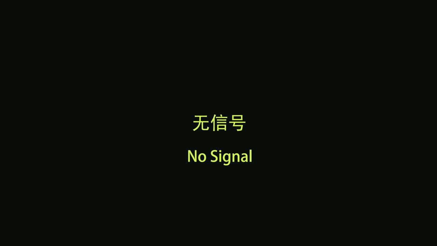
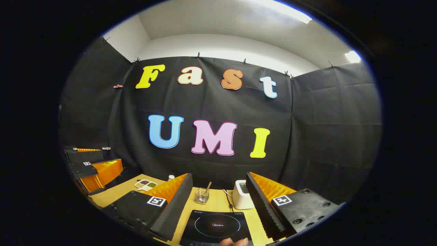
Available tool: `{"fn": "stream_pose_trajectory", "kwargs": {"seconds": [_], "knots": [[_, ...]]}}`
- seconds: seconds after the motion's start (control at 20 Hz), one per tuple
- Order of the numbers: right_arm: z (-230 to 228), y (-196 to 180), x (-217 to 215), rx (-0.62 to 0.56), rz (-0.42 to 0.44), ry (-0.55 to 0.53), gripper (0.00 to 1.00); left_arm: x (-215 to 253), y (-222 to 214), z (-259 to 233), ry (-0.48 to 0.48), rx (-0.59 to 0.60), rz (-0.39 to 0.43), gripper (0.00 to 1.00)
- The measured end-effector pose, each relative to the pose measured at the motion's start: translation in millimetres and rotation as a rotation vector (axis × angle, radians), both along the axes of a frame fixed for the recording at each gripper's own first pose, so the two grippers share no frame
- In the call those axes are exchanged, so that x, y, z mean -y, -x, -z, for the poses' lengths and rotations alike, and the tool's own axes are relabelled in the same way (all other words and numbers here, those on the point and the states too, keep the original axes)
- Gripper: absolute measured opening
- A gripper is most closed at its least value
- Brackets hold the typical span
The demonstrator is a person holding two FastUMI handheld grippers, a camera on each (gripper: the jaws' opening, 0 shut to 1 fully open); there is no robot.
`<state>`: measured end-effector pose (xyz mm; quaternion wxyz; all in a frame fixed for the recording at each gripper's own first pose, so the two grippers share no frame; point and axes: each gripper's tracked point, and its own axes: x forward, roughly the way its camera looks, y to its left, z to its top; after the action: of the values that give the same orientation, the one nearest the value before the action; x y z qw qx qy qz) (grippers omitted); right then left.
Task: First push the handle of the pot to place it horizontally, then grasp the pot with both hands and set it on the induction cooktop.
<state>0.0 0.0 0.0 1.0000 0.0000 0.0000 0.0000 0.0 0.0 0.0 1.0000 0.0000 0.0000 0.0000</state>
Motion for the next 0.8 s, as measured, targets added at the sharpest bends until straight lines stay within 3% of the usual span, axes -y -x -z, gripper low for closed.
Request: {"fn": "stream_pose_trajectory", "kwargs": {"seconds": [0.8], "knots": [[-7.8,2.1,0.7,0.011,-0.001,0.013,0.97,-4.1,1.1,-1.9,-0.017,0.015,0.001,0.95]]}}
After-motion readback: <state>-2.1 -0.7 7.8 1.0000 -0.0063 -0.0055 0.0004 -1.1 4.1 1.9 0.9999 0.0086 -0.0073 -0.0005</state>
